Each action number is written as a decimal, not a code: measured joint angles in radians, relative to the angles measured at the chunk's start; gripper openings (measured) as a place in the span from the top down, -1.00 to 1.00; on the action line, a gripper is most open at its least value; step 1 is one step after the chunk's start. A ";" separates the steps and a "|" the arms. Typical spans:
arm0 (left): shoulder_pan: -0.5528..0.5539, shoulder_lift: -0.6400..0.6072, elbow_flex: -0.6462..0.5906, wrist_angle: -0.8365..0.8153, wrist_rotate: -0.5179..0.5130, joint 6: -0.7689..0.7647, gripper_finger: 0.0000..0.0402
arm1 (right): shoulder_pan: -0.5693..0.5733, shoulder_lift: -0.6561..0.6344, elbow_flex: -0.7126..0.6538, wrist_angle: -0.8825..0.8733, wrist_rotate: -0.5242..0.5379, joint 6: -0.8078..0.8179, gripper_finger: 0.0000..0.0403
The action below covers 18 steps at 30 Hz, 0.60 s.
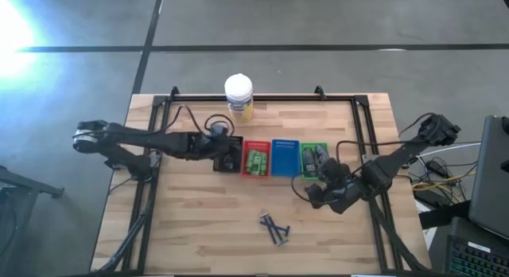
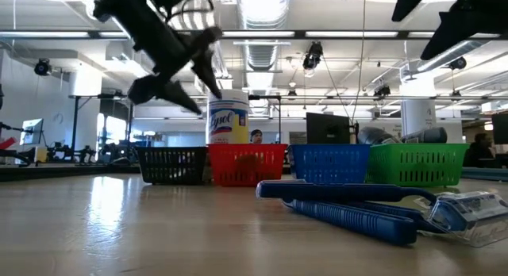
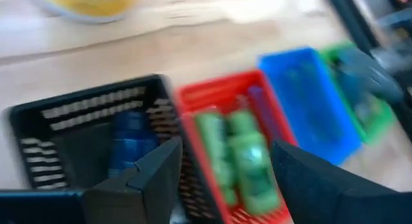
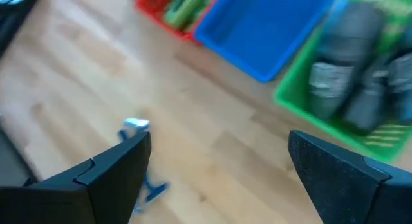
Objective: Pick & Place Travel size toiletries
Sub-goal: Put the blue razor into the blue basket
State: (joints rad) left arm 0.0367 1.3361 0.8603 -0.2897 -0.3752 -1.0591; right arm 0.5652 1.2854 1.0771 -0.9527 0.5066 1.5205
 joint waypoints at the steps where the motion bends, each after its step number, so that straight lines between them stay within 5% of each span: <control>1: -0.022 0.000 0.015 0.000 -0.001 0.023 -0.19 | 0.000 0.002 0.000 0.027 -0.010 -0.020 -0.81; 7: -0.192 0.000 0.068 -0.001 -0.002 0.074 -0.18 | 0.000 0.070 0.000 0.224 -0.078 -0.136 -0.81; 18: -0.510 0.000 0.069 -0.098 -0.039 -0.127 -0.17 | 0.054 0.356 0.075 0.383 -0.230 -0.462 -0.81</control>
State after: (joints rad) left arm -0.4730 1.3365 0.9293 -0.3875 -0.4147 -1.1859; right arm 0.6193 1.6411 1.1517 -0.5693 0.2763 1.0589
